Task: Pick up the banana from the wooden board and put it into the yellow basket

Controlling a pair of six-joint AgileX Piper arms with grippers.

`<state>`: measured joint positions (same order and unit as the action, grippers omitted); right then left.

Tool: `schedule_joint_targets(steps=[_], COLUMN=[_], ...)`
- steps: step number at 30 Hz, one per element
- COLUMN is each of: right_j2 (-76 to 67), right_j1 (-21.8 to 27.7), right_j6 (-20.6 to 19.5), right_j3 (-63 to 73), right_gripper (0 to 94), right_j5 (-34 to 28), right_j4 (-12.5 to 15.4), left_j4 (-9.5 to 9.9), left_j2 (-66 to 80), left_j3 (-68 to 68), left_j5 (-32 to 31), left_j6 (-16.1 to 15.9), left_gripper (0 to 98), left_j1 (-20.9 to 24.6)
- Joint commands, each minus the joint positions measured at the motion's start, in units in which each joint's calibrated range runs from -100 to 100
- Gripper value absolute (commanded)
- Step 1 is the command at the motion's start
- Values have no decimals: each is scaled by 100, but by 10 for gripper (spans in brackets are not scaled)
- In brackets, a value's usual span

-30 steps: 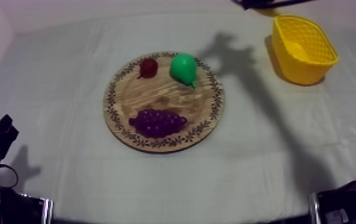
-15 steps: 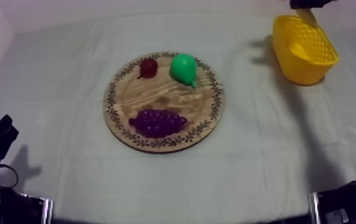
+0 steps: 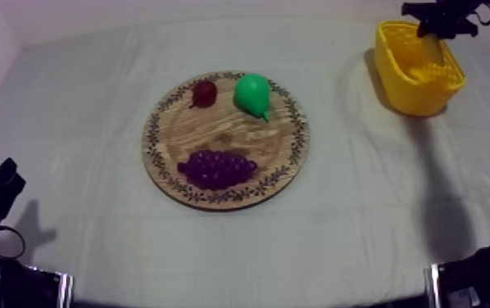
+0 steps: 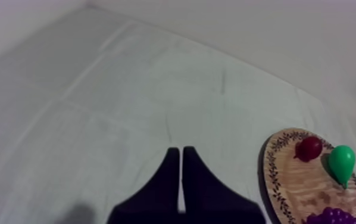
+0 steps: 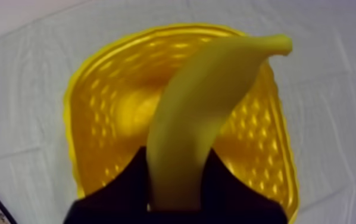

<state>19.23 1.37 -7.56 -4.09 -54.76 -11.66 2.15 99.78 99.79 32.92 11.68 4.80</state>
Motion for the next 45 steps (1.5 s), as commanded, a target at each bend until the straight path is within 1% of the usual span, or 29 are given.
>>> schedule_joint_targets(steps=[1, 5, 8, 11, 14, 17, 19, 21, 24, 27, 30, 33, 39, 45], right_j2=[171, 401, 436, 304, -41, -600, -1064, -1583, -2434, -3334, -4242, -5133, -6881, -8527], right_j1=[33, 63, 63, 71, 111, 194, 259, 307, 337, 331, 290, 233, 169, 61], right_j6=[296, 493, 554, 613, 682, 777, 838, 890, 898, 860, 790, 764, 964, 1067], right_j3=[47, 73, -36, -210, -528, -1019, -1449, -1958, -2824, -3712, -4558, -5356, -6856, -8118], right_gripper=[167, 364, 468, 518, 524, 500, 459, 377, 245, 124, 47, 20, 8, 7], right_j5=[-59, -98, 6, 135, 324, 678, 1006, 1368, 1866, 2221, 2474, 2614, 2783, 2783], right_j4=[80, 162, 132, 115, 131, 202, 259, 307, 288, 235, 185, 173, 380, 473], left_j4=[3, 3, 3, 3, 3, 3, 3, 3, 3, 3, 3, 3, 3, 3], left_j2=[5, 5, 5, 5, 5, 5, 5, 5, 5, 5, 5, 5, 5, 5], left_j3=[-1, -1, -1, -1, -1, -1, -1, -1, -1, -1, -1, -1, -1, -1], left_j5=[-2, -2, -2, -2, -2, -2, -2, -2, -2, -2, -2, -2, -2, -2], left_j6=[3, 1, 0, -1, 1, 2, 2, 2, 2, 2, 2, 2, 2, 2], left_gripper=[1, 1, 1, 1, 1, 1, 1, 1, 1, 1, 1, 1, 1, 1], left_j1=[1, 1, 1, 1, 1, 1, 1, 1, 1, 1, 1, 1, 1, 1])
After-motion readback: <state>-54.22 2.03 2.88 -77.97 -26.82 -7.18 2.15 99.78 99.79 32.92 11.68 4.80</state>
